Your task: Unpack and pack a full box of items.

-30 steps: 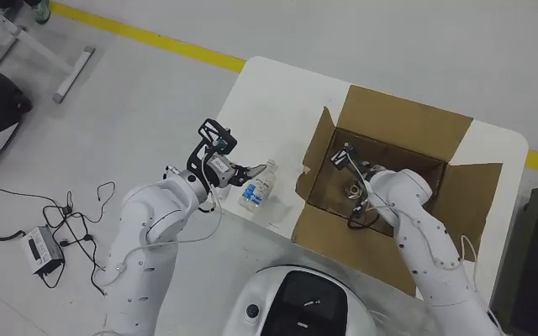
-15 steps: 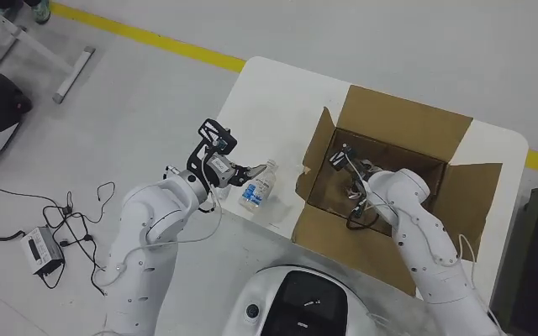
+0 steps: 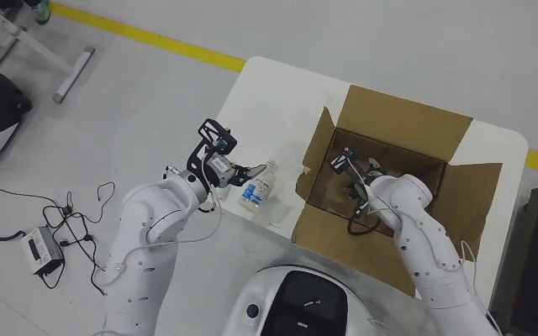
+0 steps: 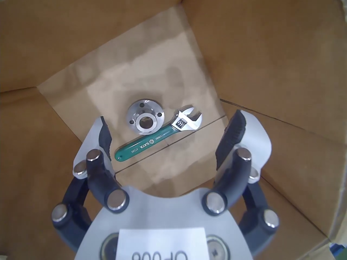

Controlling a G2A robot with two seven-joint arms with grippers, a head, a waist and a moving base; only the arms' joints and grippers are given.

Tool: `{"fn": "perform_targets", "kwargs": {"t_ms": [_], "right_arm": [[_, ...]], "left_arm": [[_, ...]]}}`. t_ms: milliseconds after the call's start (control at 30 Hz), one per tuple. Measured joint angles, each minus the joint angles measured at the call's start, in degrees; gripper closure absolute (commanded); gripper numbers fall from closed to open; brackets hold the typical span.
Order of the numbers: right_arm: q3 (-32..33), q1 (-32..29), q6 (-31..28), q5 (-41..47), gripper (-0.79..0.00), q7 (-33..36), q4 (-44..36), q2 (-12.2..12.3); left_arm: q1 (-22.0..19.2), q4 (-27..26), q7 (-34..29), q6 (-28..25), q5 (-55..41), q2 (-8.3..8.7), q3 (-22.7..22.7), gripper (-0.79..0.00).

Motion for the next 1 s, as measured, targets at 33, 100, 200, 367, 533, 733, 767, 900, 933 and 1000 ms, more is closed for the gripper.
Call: {"fn": "perform_targets", "kwargs": {"t_ms": [33, 100, 200, 367, 533, 733, 767, 900, 933, 1000], "right_arm": [[0.0, 0.1, -0.1, 0.1, -0.237, 0.0, 0.5, 0.0], [-0.1, 0.5, 0.0, 0.5, -0.234, -0.2, 2.0, -0.1], [-0.8, 1.4, 0.0, 0.9, -0.262, -0.1, 4.0, -0.3], [-2.3, 2.9, -0.2, 1.4, -0.28, 0.0, 6.7, -0.7], [-3.4, 3.7, 0.0, 1.8, -0.305, 0.1, 8.6, -1.0], [-3.8, 4.0, 0.1, 2.0, -0.314, 0.2, 9.2, -1.1], [-3.8, 4.0, 0.1, 2.0, -0.314, 0.3, 9.2, -1.1], [-3.6, 3.3, -0.1, 2.4, -0.323, 0.5, 7.4, -1.0], [-3.5, 3.0, -0.2, 2.4, -0.32, 0.6, 6.7, -1.0], [-2.9, 2.2, -0.1, 2.4, -0.311, 0.8, 4.6, -0.8]], "left_arm": [[0.0, 0.0, 0.0, 0.0, 0.0, 0.0, 0.0, -0.785], [0.0, 0.0, 0.0, 0.0, 0.0, 0.0, 0.0, -0.785], [0.0, 0.0, 0.0, 0.0, 0.0, 0.0, 0.0, -0.785], [0.0, 0.0, 0.0, 0.0, 0.0, 0.0, 0.0, -0.785], [0.0, 0.0, 0.0, 0.0, 0.0, 0.0, 0.0, -0.785], [0.0, 0.0, 0.0, 0.0, 0.0, 0.0, 0.0, -0.785], [0.0, 0.0, 0.0, 0.0, 0.0, 0.0, 0.0, -0.785], [0.0, 0.0, 0.0, 0.0, 0.0, 0.0, 0.0, -0.785], [0.0, 0.0, 0.0, 0.0, 0.0, 0.0, 0.0, -0.785], [0.0, 0.0, 0.0, 0.0, 0.0, 0.0, 0.0, -0.785]]}}
